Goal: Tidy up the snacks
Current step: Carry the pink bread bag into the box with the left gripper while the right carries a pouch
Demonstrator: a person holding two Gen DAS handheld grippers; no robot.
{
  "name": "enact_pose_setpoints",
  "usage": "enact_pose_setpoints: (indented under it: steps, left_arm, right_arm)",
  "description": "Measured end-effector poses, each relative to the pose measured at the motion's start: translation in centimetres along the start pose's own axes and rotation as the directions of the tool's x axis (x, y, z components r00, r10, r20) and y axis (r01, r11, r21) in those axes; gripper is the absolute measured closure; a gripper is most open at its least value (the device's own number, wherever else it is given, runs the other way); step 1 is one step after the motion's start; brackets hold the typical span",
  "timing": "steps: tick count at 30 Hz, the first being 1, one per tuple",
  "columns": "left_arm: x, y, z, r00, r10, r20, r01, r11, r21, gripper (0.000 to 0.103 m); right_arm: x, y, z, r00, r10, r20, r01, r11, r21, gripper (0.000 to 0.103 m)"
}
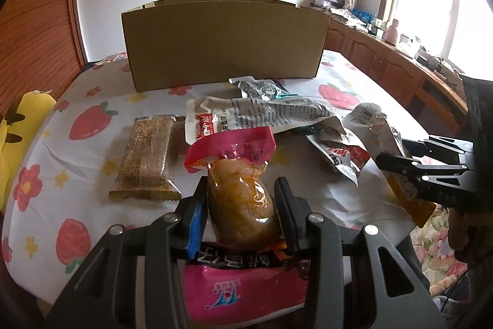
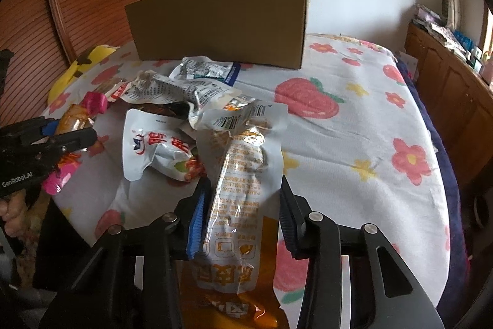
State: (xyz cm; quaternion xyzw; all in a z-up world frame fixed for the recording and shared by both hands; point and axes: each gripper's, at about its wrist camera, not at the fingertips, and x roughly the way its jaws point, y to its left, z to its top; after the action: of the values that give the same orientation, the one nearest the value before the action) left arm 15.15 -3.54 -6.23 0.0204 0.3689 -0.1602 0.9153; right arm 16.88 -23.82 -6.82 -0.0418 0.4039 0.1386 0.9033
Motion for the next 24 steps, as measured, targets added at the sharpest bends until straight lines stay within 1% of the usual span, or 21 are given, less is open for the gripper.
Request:
enact_pose_setpoints:
  steps: [3,8,14,18,24]
  left_arm:
    - [-0.4,-0.1,0.1,1.0,-0.003,0.015,0.003,1.0,-0.003,0.063]
    - [-1.3,-0.2,0.5,0.999,-0.007,0.047,0.008,1.0,-0.011,0.063]
    - [-2.6,0.4,2.7,0.995,-0.008,0.095,0.009,1.0,-0.012,0.063]
    - [-3.3,1.3,5.1,0.992,-0.015,0.127,0.016,1.0,-0.008,0.063]
    - [-4.3,3.3,10.2,0.98,0.013,0.197,-0.014,1.0,0.008,0.063]
  right_arm:
    - [-0.3,-0.6,0.0,1.0,-0.003,0.005,0.003,1.0,0.011,0.062]
    - [-1.6,-1.5,0.2,0.999,-0.01,0.036,0.009,1.0,0.026,0.063]
    - [-3.1,-2.9,1.4,0.997,-0.007,0.079,0.003,0.999,0.044,0.063]
    - [-4.5,-3.5,3.8,0.992,0.003,0.127,-0.006,1.0,0.03,0.063]
    - [-6.2,-3.7,9.5,0.978,0.009,0.21,-0.004,1.0,-0.025,0.065]
